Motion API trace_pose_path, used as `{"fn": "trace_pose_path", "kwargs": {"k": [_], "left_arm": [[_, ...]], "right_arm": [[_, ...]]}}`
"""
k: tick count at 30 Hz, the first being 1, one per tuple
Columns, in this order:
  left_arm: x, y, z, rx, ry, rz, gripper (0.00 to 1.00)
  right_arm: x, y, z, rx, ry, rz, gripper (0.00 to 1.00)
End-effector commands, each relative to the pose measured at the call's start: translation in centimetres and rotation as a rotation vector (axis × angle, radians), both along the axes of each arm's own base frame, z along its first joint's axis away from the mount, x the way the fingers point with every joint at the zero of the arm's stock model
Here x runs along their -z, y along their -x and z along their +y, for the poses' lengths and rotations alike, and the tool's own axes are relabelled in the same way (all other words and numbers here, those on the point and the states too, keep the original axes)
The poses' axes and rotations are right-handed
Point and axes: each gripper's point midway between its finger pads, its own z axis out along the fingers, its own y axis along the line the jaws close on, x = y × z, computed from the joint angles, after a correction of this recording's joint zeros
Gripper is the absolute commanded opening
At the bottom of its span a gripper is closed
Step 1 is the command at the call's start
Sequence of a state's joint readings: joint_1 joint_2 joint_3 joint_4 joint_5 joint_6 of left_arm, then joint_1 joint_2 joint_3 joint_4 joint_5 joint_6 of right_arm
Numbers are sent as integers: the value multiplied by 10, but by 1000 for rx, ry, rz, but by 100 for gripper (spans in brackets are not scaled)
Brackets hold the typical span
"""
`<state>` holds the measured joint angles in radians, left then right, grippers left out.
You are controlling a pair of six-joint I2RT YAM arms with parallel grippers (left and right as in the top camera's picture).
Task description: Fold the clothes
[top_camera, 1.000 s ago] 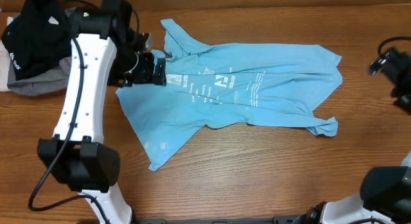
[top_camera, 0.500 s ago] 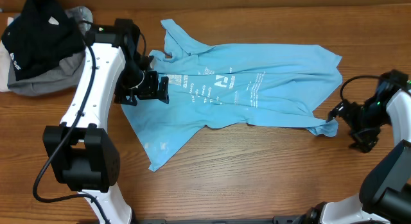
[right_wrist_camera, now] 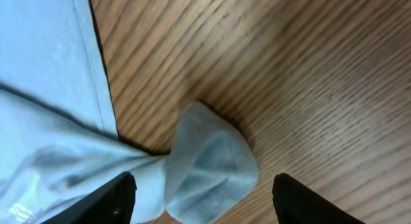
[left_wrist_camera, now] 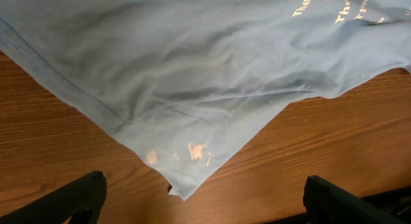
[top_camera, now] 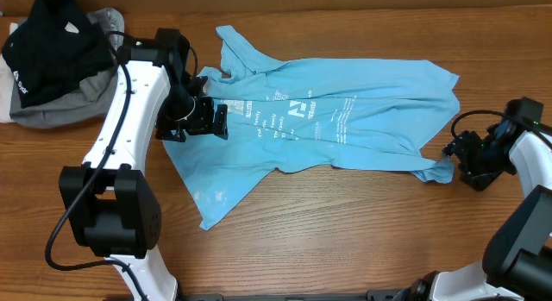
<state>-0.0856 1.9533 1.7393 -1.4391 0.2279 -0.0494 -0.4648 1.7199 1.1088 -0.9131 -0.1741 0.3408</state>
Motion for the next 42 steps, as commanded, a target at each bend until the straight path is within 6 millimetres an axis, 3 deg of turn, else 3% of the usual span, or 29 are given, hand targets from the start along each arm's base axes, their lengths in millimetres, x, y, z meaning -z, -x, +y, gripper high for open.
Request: {"fn": "trace_pose_path", "kwargs": {"k": [1, 4, 12, 20, 29, 33, 37, 42], "left_arm": [[5, 0, 0, -6, -3, 11, 100], [5, -1, 0, -6, -2, 3, 100], [5, -2, 0, -6, -2, 2, 100], [5, -1, 0, -6, -2, 3, 100], [5, 0, 0, -6, -3, 8, 100], [5, 0, 0, -5, -3, 8, 100], [5, 0, 0, -6, -3, 8, 100], [5, 0, 0, -6, -3, 7, 100]], "right_arm": [[8, 0, -3, 1, 9, 15, 70], [12, -1, -3, 2, 7, 19, 60], [25, 4, -1, 1, -14, 62, 60], [26, -6, 4, -27, -1, 36, 57], [25, -18, 21, -58, 6, 19, 4], [23, -15, 19, -57, 15, 37, 4], [-4, -6, 9, -66, 62, 119, 4], [-78, -16, 8, -114, 96, 72, 4]]}}
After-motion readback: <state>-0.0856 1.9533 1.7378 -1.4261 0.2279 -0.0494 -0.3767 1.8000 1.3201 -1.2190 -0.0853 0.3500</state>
